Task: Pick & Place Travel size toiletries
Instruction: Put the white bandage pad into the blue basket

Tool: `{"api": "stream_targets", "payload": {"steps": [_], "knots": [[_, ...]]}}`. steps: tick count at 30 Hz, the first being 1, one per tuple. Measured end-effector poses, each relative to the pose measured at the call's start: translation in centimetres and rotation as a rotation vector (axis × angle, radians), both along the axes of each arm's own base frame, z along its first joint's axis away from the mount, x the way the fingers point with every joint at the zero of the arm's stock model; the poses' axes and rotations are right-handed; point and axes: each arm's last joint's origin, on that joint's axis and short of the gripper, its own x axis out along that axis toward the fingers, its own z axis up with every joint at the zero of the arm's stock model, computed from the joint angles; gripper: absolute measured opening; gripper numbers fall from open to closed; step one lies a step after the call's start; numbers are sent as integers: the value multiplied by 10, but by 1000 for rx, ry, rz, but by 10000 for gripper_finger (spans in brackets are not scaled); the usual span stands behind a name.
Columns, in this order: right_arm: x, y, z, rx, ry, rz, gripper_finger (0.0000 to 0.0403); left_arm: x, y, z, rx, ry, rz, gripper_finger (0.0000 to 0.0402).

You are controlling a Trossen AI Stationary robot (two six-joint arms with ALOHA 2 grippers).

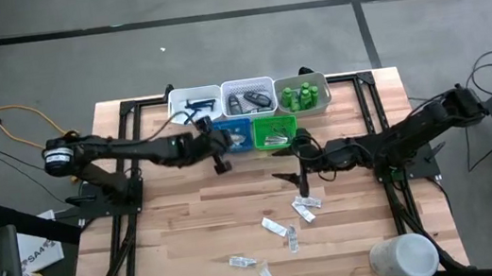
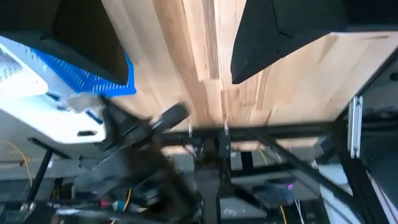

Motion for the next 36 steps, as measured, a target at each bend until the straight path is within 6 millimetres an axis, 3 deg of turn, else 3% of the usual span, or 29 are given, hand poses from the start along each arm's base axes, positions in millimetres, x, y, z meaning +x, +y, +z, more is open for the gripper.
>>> {"api": "stream_targets", "payload": {"steps": [7, 18, 30, 36], "knots": [[-5, 7, -4, 7, 64, -8, 270, -10, 37, -5, -163, 26, -42, 0], [-5, 6, -6, 72, 76, -23, 259, -1, 49, -36, -154, 138, 14, 6], [-7, 6, -13, 144, 133, -46, 258, 4, 50, -28, -170, 97, -5, 150], [-8, 6, -15, 156, 156, -51, 258, 4, 50, -28, -169, 95, -5, 185]]}}
